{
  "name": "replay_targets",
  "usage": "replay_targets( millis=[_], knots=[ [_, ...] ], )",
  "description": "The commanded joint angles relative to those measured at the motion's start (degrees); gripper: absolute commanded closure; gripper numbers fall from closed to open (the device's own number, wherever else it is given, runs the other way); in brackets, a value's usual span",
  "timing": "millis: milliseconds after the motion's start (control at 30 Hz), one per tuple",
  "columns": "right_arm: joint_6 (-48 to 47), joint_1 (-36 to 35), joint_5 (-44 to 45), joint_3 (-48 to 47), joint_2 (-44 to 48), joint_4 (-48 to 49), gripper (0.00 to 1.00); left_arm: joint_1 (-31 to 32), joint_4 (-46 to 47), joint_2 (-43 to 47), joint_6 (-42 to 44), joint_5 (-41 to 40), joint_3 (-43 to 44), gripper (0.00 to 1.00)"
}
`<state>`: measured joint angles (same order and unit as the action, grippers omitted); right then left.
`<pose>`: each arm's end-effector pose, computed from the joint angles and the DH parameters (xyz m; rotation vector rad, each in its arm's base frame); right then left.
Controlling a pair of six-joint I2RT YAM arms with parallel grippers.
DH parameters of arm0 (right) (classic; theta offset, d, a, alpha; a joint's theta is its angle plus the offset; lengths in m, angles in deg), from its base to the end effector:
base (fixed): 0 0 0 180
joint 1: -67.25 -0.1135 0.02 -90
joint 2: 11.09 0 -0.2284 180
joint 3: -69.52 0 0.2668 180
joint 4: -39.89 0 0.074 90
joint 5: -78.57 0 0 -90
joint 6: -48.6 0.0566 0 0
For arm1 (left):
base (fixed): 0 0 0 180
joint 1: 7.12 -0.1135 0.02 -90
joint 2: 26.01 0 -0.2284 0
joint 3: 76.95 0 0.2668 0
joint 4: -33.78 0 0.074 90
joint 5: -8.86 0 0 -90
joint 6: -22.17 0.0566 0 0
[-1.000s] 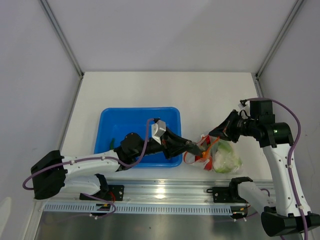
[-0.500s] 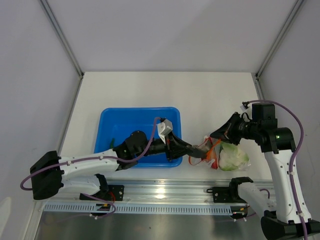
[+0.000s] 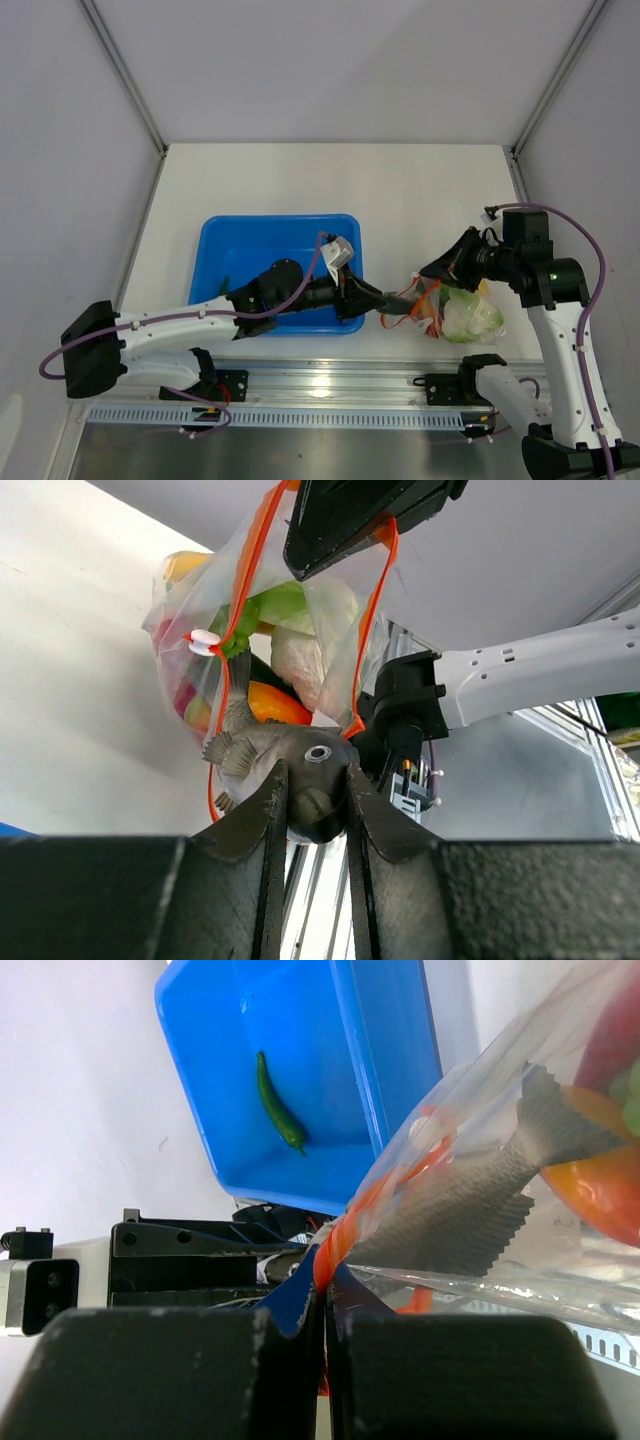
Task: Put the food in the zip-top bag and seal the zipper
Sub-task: Place the fake seafood in the zipper food storage bag.
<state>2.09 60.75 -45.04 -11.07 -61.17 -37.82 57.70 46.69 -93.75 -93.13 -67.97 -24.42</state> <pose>0.1809 0.0521 0.3352 0.5099 2.4526 1.0929 0.1245 -0.2950 0.2497 0.7917 1.6170 -1.3627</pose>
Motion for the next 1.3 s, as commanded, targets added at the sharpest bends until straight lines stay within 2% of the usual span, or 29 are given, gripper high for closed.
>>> replay_targets(
  millis=[0,133,367,500,900,1267],
  knots=[
    [1.4,0.0,-4.4,-1.8,1.1,5.5,1.00,0.7,-5.9,-0.3,-1.4,-2.3,1.2,0.99],
    [1.5,0.0,-4.4,-1.8,1.3,5.5,1.00,1.0,0.5,4.8,-0.7,-6.0,-3.6,0.99],
    [2.4,0.0,-4.5,-1.5,1.5,6.4,1.00,1.1,-2.0,13.3,2.6,-8.3,-4.0,0.99],
    [3.1,-0.1,-5.0,-1.2,1.3,7.4,1.00,2.2,0.7,16.5,4.9,-9.5,-4.7,1.00],
    [5.9,0.0,-8.1,0.3,1.5,9.8,1.00,4.9,16.7,12.3,10.3,-12.4,-5.2,0.99],
    [5.9,0.0,-8.8,1.4,1.7,10.0,1.00,5.4,20.9,10.7,14.0,-15.3,-3.1,0.99]
  ],
)
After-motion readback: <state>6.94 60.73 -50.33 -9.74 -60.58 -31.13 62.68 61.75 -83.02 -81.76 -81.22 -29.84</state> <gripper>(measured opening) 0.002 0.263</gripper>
